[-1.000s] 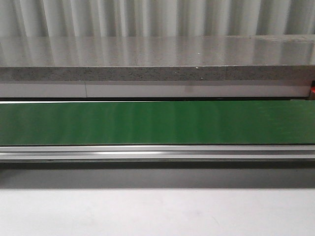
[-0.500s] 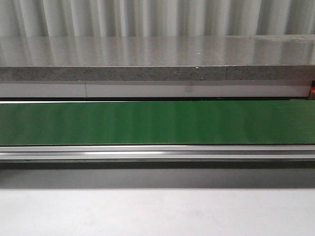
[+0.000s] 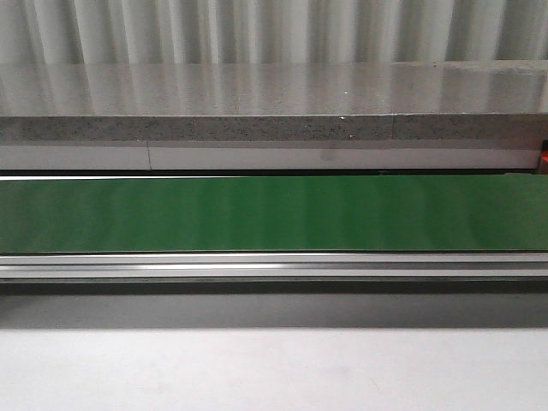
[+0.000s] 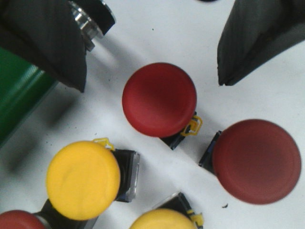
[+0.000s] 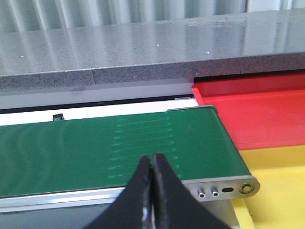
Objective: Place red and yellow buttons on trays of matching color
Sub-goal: 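Carry the red button onto the belt and open the left gripper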
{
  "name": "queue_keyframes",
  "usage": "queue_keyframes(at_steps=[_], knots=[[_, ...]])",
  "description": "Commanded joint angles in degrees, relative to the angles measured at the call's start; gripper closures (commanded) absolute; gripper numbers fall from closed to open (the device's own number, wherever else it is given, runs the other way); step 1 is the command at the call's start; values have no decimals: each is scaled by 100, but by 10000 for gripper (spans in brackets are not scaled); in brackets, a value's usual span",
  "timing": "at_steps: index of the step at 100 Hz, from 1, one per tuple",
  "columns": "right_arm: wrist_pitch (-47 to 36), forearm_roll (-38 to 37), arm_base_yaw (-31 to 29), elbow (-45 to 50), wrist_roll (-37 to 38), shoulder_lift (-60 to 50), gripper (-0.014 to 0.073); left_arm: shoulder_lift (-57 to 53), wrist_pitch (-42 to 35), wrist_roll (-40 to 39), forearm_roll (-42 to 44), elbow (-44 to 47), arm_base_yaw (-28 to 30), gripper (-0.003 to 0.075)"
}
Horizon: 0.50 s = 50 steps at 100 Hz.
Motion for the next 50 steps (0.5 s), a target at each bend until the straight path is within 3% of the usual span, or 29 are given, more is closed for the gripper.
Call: queue_keyframes(at_steps=[1,26,50], knots=[[-449,-54,-35,7,-10,-74,662,-67,-132,17,-83,-210,18,176],[-449,-54,-35,7,-10,-74,662,143,-334,17,-59,-243,18,209],[-449,-54,-35,7,-10,-74,662,143,-420,17,-59,-243,18,519]])
